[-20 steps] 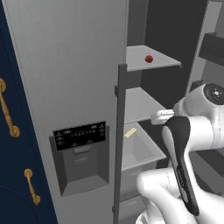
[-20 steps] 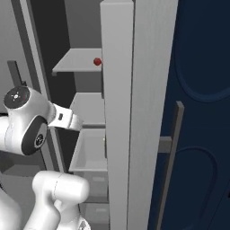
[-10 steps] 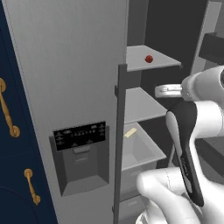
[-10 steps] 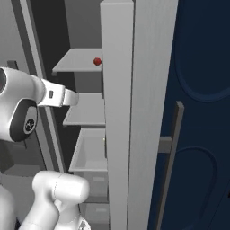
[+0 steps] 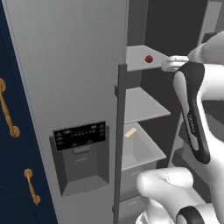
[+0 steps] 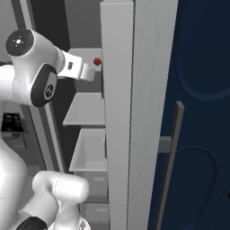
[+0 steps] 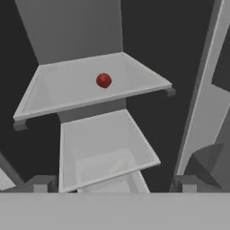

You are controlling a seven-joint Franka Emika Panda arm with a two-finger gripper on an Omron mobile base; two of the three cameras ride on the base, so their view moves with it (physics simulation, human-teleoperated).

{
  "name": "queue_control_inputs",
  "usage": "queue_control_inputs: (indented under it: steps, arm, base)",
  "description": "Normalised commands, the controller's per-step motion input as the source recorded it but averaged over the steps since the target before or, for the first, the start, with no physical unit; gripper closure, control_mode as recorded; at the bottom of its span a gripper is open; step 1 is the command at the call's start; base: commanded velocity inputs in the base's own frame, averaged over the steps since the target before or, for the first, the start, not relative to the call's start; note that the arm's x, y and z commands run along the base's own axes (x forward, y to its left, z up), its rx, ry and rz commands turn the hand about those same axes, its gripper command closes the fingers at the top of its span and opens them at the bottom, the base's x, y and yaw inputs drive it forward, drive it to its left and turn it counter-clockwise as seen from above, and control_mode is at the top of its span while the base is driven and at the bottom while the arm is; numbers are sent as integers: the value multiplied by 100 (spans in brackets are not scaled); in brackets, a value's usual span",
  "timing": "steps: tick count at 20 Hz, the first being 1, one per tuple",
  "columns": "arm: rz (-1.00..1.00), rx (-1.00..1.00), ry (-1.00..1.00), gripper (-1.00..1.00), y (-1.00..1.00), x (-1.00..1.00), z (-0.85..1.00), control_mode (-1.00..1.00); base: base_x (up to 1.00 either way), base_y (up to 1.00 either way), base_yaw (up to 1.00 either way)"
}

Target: Take the strawberry from the fridge and place it on top of the pancake, located on the dining counter.

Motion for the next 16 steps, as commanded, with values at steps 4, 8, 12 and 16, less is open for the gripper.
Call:
queue_control_inputs:
  steps: [4,8,12,16]
  arm:
    - [-2,-9,14,-100,31,87,6,-100]
    - [0,-3,8,-100,0,67,0,-100]
    - [0,0,0,-100,-13,88,0,-100]
    - [0,0,0,-100,0,100,-13,-100]
  base:
    - [0,0,0]
    - [0,0,0]
    - [0,0,0]
    - [0,0,0]
